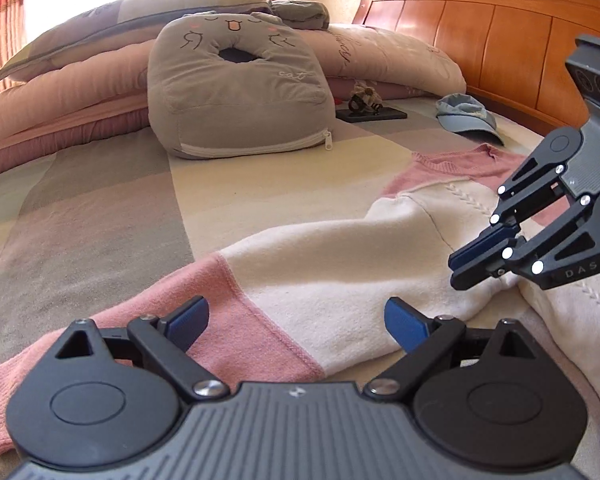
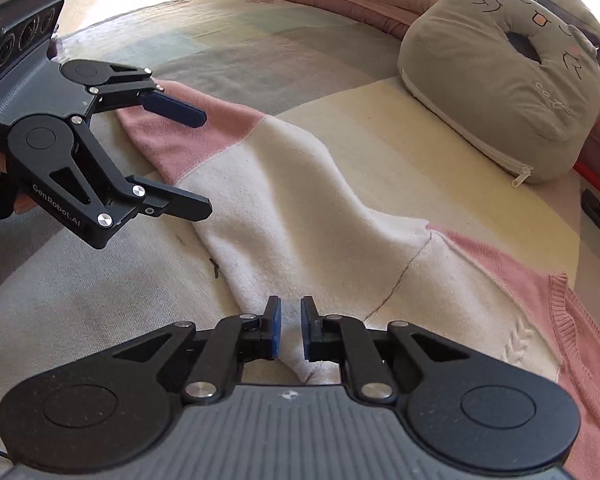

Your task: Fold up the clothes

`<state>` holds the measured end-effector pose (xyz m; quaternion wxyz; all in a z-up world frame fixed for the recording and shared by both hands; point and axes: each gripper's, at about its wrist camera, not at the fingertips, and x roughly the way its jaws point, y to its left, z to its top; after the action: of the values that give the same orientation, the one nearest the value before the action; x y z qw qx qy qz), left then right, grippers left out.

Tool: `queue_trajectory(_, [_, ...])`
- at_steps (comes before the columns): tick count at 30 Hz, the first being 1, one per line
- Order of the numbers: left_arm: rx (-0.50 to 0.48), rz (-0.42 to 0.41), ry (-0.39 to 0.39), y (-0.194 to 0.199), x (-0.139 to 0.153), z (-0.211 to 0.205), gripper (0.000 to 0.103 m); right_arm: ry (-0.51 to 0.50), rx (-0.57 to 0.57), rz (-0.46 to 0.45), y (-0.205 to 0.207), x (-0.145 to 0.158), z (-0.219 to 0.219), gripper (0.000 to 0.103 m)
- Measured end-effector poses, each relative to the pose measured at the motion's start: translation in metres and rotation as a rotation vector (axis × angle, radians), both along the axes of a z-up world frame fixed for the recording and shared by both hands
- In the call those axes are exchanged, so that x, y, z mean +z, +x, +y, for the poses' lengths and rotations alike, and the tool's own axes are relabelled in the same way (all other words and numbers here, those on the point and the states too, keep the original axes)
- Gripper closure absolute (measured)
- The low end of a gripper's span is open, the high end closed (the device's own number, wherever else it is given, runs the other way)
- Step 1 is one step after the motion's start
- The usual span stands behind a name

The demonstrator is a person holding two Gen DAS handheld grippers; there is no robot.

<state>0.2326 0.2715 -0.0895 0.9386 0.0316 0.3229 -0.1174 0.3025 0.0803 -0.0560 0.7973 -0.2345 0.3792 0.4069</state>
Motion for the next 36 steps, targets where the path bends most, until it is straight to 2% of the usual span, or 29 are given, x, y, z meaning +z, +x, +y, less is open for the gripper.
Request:
queue_trajectory(4, [0.058, 0.053, 0.0, 0.008, -0.008, 0.009, 0.008, 0.037, -0.058, -0.091, 0.028, 0.017, 0.013, 0.089])
queue_trajectory(7, [0.056, 0.063, 0.021, 0.01, -0.012, 0.006, 0.008, -0.019, -0.054, -0.165, 0.053, 0.012, 0.031, 0.086])
queue_trajectory(8, [0.052, 0.062, 0.022, 0.009, -0.012, 0.005, 0.008, -0.051, -0.041, -0.168, 0.06, 0.006, 0.036, 0.081])
queue_trajectory(10, [0.042, 0.061, 0.019, 0.008, -0.011, 0.005, 0.008, -0.095, 0.003, -0.142, 0.069, -0.004, 0.04, 0.069])
queue_trajectory(11, [0.04, 0.061, 0.018, 0.008, -0.011, 0.005, 0.008, -0.115, 0.027, -0.133, 0.071, -0.01, 0.04, 0.058])
queue_trajectory(12, [0.035, 0.062, 0.017, 0.007, -0.011, 0.004, 0.008, -0.137, 0.052, -0.129, 0.071, -0.015, 0.04, 0.055])
queue_trajectory(14, [0.017, 0.058, 0.005, 0.006, -0.01, 0.003, 0.008, -0.142, 0.093, -0.131, 0.072, -0.018, 0.037, 0.053])
queue_trajectory(19, [-0.1, 0.022, -0.08, -0.003, -0.003, -0.002, 0.008, -0.135, 0.166, -0.056, 0.089, -0.017, 0.031, 0.046])
queue_trajectory(22, [-0.155, 0.006, -0.106, -0.007, -0.001, -0.006, 0.008, -0.139, 0.201, -0.018, 0.095, -0.017, 0.032, 0.047])
queue_trajectory(25, [-0.157, 0.005, -0.111, -0.006, -0.001, -0.006, 0.008, -0.143, 0.23, 0.018, 0.094, -0.016, 0.029, 0.059])
queue_trajectory(27, [-0.152, 0.007, -0.112, -0.005, -0.001, -0.005, 0.008, -0.141, 0.237, 0.029, 0.091, -0.015, 0.026, 0.073])
queue_trajectory(28, [-0.149, 0.01, -0.111, -0.005, -0.002, -0.005, 0.008, -0.142, 0.241, 0.02, 0.088, -0.015, 0.025, 0.077])
queue_trajectory(29, [-0.148, 0.013, -0.109, -0.004, -0.002, -0.006, 0.008, -0.149, 0.247, -0.005, 0.083, -0.015, 0.026, 0.089])
queue_trajectory(30, [-0.147, 0.016, -0.107, -0.004, -0.003, -0.006, 0.008, -0.158, 0.255, -0.036, 0.078, -0.016, 0.026, 0.094])
queue_trajectory(33, [-0.149, 0.018, -0.102, -0.004, -0.004, -0.007, 0.008, -0.161, 0.231, -0.111, 0.073, -0.015, 0.029, 0.097])
queue_trajectory(36, [-0.146, 0.018, -0.102, -0.004, -0.005, -0.007, 0.008, -0.139, 0.113, -0.174, 0.09, -0.012, 0.03, 0.098])
